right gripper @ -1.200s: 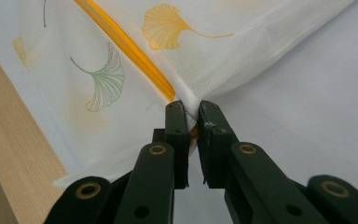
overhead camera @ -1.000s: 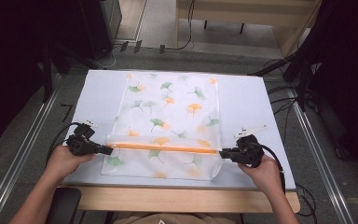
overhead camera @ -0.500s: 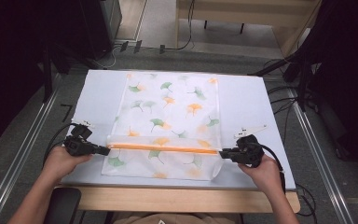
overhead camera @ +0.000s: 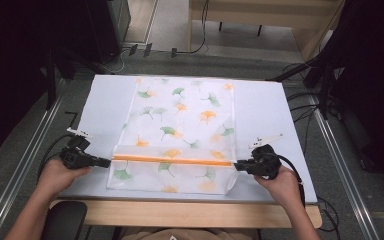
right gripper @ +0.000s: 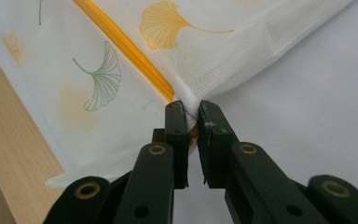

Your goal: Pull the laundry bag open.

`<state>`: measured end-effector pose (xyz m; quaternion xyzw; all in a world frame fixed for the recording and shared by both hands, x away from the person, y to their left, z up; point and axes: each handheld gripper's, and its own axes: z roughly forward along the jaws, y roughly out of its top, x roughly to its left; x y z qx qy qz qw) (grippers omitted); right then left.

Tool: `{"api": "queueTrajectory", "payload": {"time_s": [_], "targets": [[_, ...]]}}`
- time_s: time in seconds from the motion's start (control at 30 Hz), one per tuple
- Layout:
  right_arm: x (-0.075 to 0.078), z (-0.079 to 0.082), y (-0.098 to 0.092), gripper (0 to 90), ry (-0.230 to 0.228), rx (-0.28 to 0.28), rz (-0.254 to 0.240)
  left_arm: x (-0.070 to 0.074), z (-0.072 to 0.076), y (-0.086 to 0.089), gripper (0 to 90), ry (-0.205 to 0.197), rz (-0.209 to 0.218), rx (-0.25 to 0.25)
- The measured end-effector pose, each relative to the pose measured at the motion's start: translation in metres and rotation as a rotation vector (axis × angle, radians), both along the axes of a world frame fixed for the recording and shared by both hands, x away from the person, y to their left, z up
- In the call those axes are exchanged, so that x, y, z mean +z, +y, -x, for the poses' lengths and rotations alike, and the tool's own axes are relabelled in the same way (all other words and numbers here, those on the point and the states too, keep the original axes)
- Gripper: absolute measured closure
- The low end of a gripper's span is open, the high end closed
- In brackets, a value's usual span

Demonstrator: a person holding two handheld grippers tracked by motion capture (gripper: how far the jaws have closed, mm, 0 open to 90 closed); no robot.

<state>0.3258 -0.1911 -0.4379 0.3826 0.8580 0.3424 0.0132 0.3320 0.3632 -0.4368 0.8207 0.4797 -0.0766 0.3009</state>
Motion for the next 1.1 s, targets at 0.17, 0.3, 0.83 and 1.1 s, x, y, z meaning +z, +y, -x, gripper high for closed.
{"api": "queueTrajectory", "payload": {"time_s": [0.17, 0.3, 0.83, 1.1], "targets": [[-0.005, -0.002, -0.003, 84.0, -0.004, -0.013, 0.010, 0.000, 0.000, -0.005, 90.0, 0.004, -0.008, -0.013], [-0.009, -0.004, -0.004, 84.0, 0.007, -0.022, 0.007, -0.004, 0.000, -0.009, 90.0, 0.018, -0.021, -0.031], [-0.021, -0.016, -0.010, 82.2, 0.020, -0.060, 0.008, -0.006, 0.002, -0.015, 90.0, 0.022, -0.014, -0.038], [-0.021, -0.017, -0.008, 75.2, 0.016, -0.052, 0.033, -0.008, 0.002, -0.013, 85.7, 0.010, 0.001, -0.041]]}}
